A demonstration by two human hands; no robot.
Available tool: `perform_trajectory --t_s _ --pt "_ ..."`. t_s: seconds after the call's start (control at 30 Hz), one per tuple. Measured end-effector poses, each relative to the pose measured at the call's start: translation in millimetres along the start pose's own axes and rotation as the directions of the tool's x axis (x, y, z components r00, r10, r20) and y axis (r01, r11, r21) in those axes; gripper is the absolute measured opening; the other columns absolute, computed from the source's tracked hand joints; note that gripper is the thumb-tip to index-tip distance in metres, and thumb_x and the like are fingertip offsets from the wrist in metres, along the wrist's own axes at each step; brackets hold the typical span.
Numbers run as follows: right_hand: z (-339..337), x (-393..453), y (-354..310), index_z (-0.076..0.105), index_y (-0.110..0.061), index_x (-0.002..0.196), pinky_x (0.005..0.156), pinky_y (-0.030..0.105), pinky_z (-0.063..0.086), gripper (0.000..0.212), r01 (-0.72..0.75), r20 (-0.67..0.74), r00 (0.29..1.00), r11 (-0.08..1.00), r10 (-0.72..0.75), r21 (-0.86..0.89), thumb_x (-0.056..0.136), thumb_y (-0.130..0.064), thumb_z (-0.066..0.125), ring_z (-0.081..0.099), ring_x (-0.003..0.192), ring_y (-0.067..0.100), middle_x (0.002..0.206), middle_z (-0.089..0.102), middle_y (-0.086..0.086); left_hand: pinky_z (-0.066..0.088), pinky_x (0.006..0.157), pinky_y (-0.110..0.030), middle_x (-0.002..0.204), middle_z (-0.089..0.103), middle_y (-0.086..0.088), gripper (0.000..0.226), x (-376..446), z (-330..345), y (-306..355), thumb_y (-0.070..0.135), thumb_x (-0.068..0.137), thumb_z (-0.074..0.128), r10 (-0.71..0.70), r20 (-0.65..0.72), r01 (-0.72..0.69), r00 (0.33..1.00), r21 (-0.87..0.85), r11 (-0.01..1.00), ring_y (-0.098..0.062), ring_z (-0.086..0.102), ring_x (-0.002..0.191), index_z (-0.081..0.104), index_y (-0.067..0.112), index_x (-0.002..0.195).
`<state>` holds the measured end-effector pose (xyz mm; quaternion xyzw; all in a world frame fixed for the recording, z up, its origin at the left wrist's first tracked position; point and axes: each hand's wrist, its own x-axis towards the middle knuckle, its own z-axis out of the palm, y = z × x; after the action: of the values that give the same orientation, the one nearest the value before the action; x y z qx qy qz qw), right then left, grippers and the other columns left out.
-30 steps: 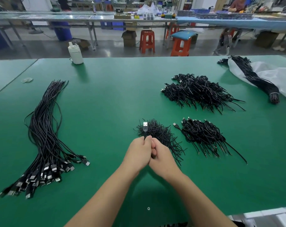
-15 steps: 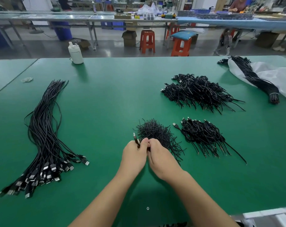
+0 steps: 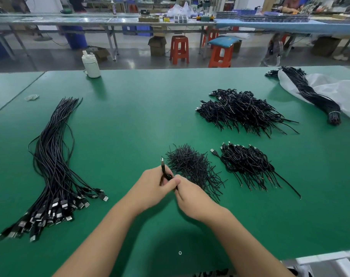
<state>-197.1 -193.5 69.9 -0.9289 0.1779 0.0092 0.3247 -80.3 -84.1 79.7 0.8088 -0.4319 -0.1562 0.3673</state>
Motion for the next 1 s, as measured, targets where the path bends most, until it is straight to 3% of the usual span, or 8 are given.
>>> perform_trajectory --t_s 0.27,0.37,0.43,0.5,0.63,0.77,0.87,1.0 --pt "10 -3 4 0.044 -0.025 0.142 0.107 0.037 0.041 0.038 -0.062 0.136 0.991 0.938 0.016 0.34 0.105 -0.031 0.04 0.054 0.122 0.016 0.134 0.058 -0.002 0.037 0.055 -0.013 0.067 0.06 0.009 0.014 5 2 -5 0.033 0.093 0.061 -0.058 0.069 0.051 0.996 0.111 0.993 -0.001 0.047 0.057 0.063 0.023 0.083" --pt "12 -1 5 0.058 -0.023 0.114 0.097 0.041 0.047 0.023 -0.044 0.025 0.999 0.961 0.039 0.273 0.106 -0.026 0.036 0.058 0.101 0.016 0.107 0.063 -0.004 0.035 0.053 -0.013 0.061 0.064 0.01 0.018 11 2 -3 0.029 0.092 0.062 -0.078 0.072 0.074 0.994 0.05 0.996 0.001 0.049 0.051 0.063 0.023 0.076" --pt "12 1 4 0.052 -0.026 0.086 0.075 0.042 0.054 0.025 -0.089 -0.027 0.994 0.942 0.104 0.324 0.105 -0.025 0.035 0.055 0.073 0.016 0.08 0.055 -0.004 0.035 0.052 -0.014 0.056 0.063 0.012 0.021 16 4 -1 0.029 0.091 0.062 -0.084 0.065 0.083 0.994 0.022 0.996 0.0 0.046 0.048 0.064 0.02 0.072" --pt "12 1 6 0.048 -0.024 0.08 0.059 0.037 0.05 0.028 -0.124 -0.054 0.986 0.913 0.157 0.389 0.105 -0.026 0.035 0.05 0.064 0.017 0.075 0.052 0.0 0.036 0.054 -0.022 0.056 0.057 0.008 0.019 22 7 -1 0.026 0.092 0.064 -0.095 0.104 0.102 0.99 -0.063 0.993 -0.005 0.042 0.05 0.066 0.015 0.077" --pt "7 1 17 0.045 -0.018 0.079 0.069 0.034 0.037 0.03 -0.169 -0.129 0.962 0.897 0.24 0.408 0.105 -0.027 0.036 0.044 0.071 0.015 0.076 0.05 -0.003 0.041 0.057 -0.023 0.065 0.053 0.005 0.013 32 6 -13 0.014 0.094 0.066 -0.13 0.225 0.228 0.966 -0.491 0.841 -0.012 0.045 0.057 0.062 0.008 0.105" --pt "3 -6 28 0.047 -0.012 0.081 0.07 0.031 0.036 0.034 -0.222 -0.138 0.937 0.851 0.322 0.476 0.106 -0.032 0.035 0.046 0.074 0.013 0.077 0.05 -0.005 0.044 0.089 -0.032 0.106 0.053 0.0 0.026 52 19 -46 0.033 0.089 0.07 -0.236 -0.036 0.238 0.971 0.098 0.966 -0.016 0.053 0.091 0.06 0.02 0.109" --pt "1 -10 31 0.044 -0.017 0.078 0.063 0.026 0.032 0.033 -0.229 -0.135 0.927 0.812 0.351 0.536 0.105 -0.034 0.035 0.041 0.066 0.01 0.072 0.045 -0.007 0.04 0.099 -0.038 0.113 0.049 0.0 0.032 56 36 -54 0.051 0.085 0.068 -0.307 -0.025 0.302 0.951 0.278 0.912 -0.02 0.049 0.11 0.06 0.027 0.104" --pt "0 -11 36 0.043 -0.019 0.076 0.063 0.03 0.032 0.033 -0.256 -0.099 0.92 0.774 0.379 0.579 0.104 -0.035 0.036 0.037 0.064 0.012 0.072 0.043 -0.004 0.035 0.092 -0.036 0.101 0.043 0.006 0.018 55 52 -55 0.048 0.088 0.065 -0.284 -0.117 0.307 0.952 0.329 0.893 -0.019 0.046 0.108 0.056 0.034 0.082"
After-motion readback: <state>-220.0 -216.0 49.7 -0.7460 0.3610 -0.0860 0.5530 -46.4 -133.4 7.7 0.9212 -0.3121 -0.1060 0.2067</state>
